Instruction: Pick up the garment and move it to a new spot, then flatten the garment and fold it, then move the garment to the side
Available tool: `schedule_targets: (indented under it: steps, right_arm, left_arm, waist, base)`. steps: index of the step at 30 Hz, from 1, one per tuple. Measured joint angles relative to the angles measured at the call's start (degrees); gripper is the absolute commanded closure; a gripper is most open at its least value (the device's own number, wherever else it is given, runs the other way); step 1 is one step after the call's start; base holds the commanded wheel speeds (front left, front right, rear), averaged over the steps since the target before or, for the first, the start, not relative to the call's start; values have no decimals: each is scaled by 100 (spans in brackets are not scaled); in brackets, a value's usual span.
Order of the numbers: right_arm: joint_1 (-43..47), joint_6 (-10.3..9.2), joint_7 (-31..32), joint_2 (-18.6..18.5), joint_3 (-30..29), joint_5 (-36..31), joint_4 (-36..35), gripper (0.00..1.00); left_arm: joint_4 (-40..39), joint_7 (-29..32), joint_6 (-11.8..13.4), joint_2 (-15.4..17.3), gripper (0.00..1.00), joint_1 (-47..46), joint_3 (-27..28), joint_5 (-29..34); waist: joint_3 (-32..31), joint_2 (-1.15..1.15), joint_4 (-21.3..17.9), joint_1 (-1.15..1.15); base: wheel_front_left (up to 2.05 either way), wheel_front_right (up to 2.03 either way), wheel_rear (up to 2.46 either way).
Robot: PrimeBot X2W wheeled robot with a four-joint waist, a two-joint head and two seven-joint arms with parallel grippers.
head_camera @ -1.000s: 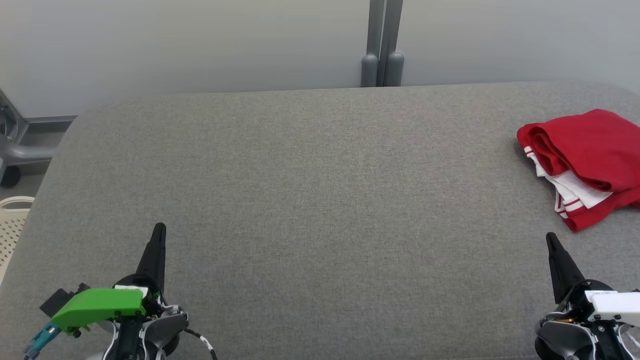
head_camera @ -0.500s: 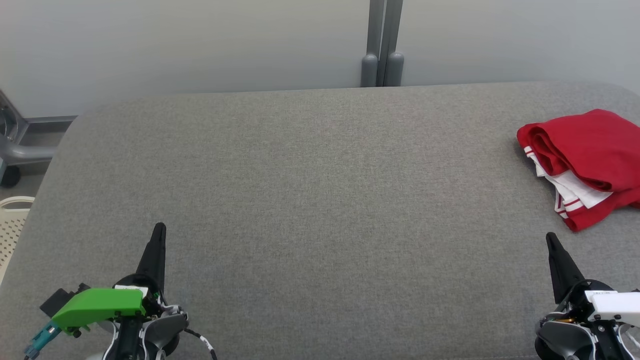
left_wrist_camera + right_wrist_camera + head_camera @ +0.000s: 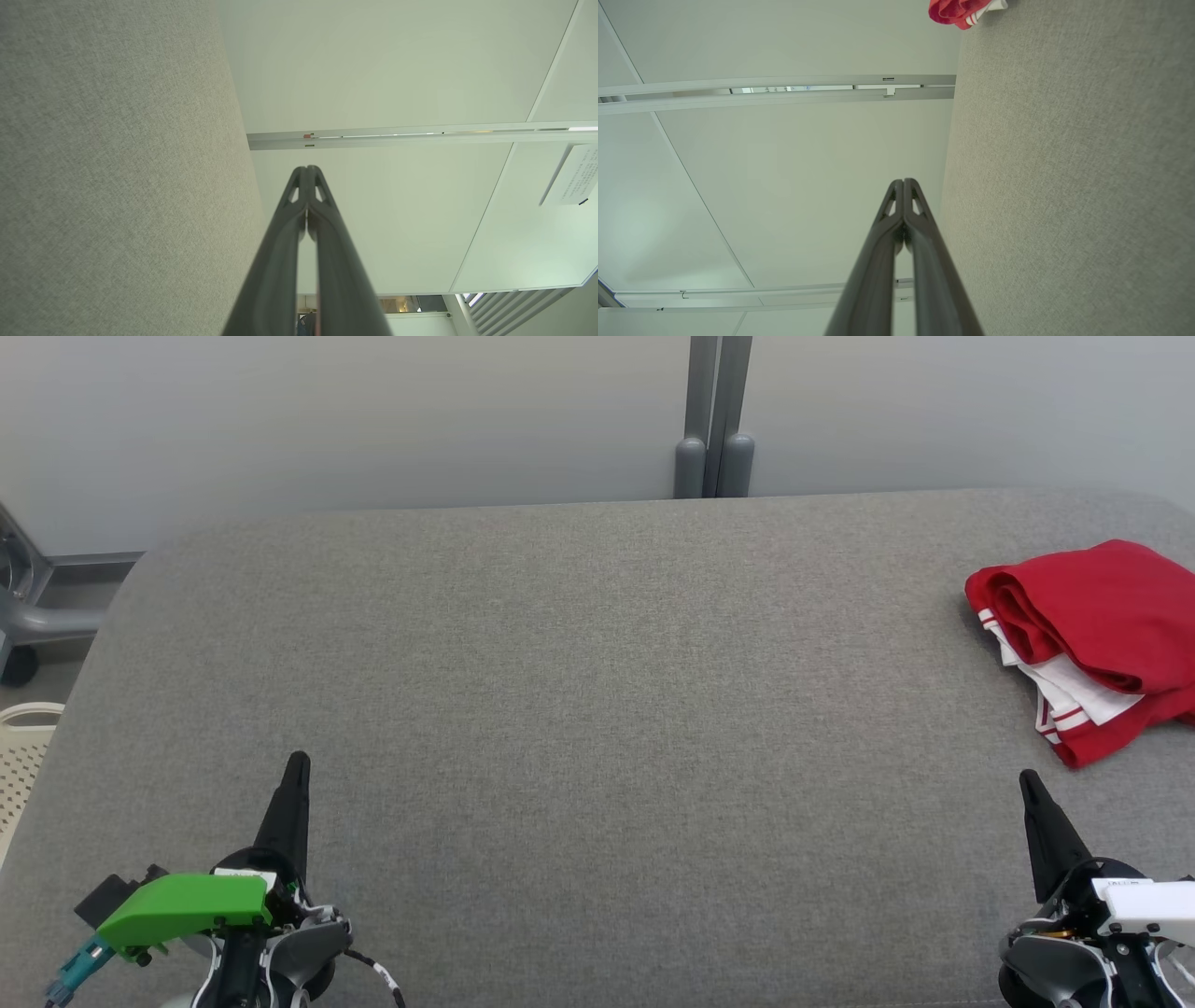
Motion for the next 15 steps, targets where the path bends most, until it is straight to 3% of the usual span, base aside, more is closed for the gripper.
schedule_targets:
  steps: [15]
  right_arm:
    - [0,0,0,0,0,0,0,100]
  left_arm:
    - [0,0,0,0,100,0,0,0]
  waist:
    - [0,0,0,0]
  base:
    - [0,0,0]
